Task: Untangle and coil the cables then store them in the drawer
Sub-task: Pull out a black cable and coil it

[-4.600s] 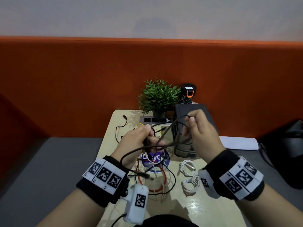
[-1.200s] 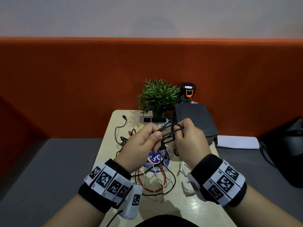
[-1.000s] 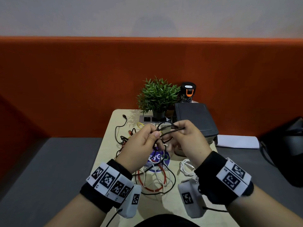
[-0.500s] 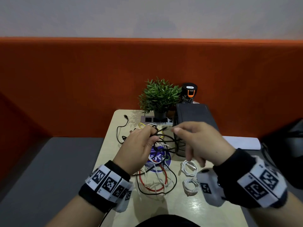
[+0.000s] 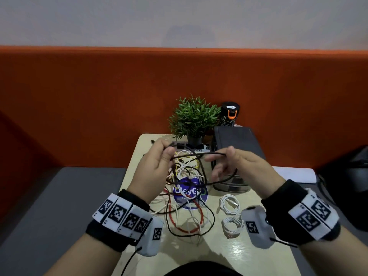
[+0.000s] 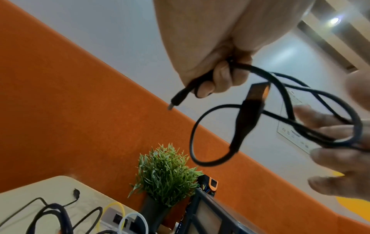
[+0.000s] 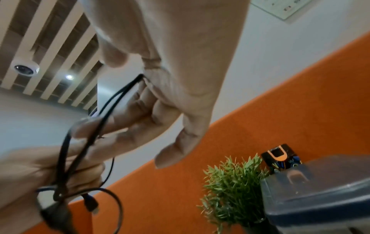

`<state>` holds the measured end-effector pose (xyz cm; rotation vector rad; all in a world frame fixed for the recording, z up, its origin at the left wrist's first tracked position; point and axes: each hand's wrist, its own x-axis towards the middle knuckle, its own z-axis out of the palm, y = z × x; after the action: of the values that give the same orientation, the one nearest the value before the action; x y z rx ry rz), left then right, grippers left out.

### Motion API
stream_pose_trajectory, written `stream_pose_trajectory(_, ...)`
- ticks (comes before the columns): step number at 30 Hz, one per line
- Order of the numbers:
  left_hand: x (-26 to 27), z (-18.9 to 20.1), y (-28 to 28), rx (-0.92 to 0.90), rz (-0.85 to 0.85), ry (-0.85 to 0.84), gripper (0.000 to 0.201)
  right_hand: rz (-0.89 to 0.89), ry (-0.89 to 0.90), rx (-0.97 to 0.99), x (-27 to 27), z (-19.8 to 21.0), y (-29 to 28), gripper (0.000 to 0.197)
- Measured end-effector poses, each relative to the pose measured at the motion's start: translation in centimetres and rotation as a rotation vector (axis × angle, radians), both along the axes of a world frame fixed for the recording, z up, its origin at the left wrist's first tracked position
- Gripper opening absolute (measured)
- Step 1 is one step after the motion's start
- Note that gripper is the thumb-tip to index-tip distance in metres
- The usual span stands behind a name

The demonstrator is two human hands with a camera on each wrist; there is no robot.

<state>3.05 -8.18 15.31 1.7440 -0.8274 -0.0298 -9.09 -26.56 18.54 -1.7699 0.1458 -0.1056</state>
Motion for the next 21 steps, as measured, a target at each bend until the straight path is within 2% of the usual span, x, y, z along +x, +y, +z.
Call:
stream_pose_trajectory(2,0.5,0.2,0.1,0.005,0.078,0.005,0.022,0.076,0.008,0.011,0.0,-0.4,0.5,0.022)
stream_pose_trajectory(4,1.2,0.4,0.3,0.031,0.126,-0.014,0.022,0.03,0.068,-0.078,0.2,-0.6,0.4,0.004)
stream_pose_trajectory(8,2.2,0.6,0.8,0.119,0.144,-0.04,0.02,-0.22,0.111,-0.3,0.6,-1.1,-1.1,0.012)
stream_pose_trajectory(12,2.3,0.7,0.6,0.137,0.191,-0.032,0.022,-0.254,0.076,-0.443,0.9,-1.5,-1.1,0.015)
stream_pose_trajectory(15,2.2,1.0,0.0,0.053,0.206,0.095,0.023,-0.228,0.049,-0.29,0.9,-1.7,-1.1,0.002)
stream_pose_trajectory(18,2.3,0.7,-0.1,0.015,0.201,0.182,0.023,-0.167,0.041,-0.068,1.3,-2.5,-0.7,0.01)
stream_pose_trajectory(21,2.7,0.4,0.2,0.046,0.206,0.174,0.024,-0.193,0.146,-0.033,1.7,-3.6,0.2,0.012)
